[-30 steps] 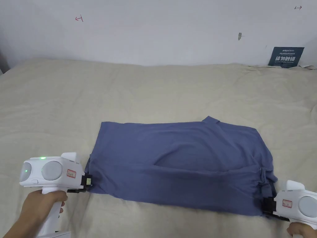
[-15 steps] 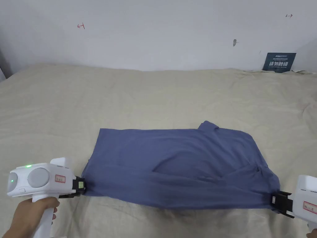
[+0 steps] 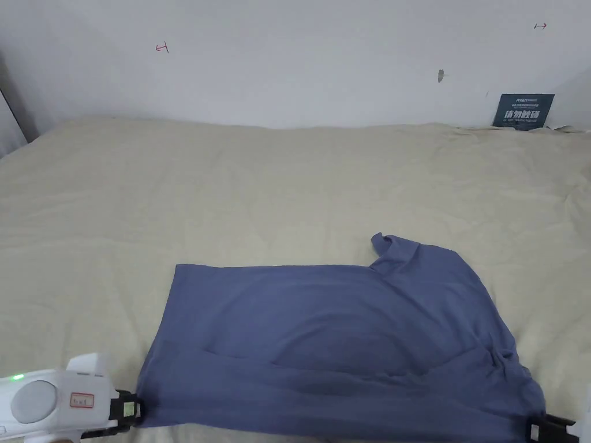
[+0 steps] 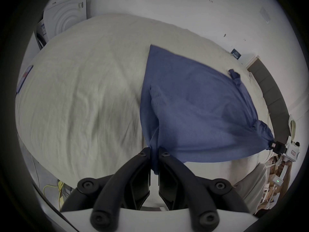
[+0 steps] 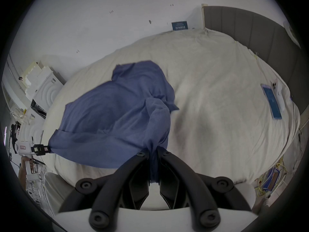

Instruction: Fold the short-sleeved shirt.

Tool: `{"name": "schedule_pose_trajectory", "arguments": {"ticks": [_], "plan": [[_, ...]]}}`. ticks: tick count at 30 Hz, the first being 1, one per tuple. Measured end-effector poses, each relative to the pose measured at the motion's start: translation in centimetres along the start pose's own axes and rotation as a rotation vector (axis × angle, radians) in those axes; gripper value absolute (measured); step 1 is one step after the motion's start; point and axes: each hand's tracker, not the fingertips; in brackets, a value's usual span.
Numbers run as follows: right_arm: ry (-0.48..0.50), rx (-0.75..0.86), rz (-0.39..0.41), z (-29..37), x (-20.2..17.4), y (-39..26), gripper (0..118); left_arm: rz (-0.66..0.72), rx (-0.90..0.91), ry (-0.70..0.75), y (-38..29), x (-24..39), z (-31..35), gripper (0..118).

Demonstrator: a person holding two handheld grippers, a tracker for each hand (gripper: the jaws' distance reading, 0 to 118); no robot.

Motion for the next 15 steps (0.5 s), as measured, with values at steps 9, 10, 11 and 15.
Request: {"name": "schedule_pose_trajectory", "arguments": {"ticks": [9,10,11,15], "plan": [[-0.092,-0.105,0.008,-5.7,1.1,-2.0,6,0.007,-0.050,0.074,-0.2,-0.3,-3.7,5],[-0.095,-0.101,0.007,-5.6,1.1,-2.0,6,-0.007,-0.051,0.080,-0.2,-0.3,-3.7,5],[-0.098,-0.097,0.003,-5.7,1.3,-1.9,6,-0.017,-0.051,0.084,-0.2,-0.2,-3.7,5],[-0.099,-0.087,-0.010,-4.9,1.3,-1.5,13,-0.016,-0.040,0.094,-0.1,0.3,-3.5,21]]}}
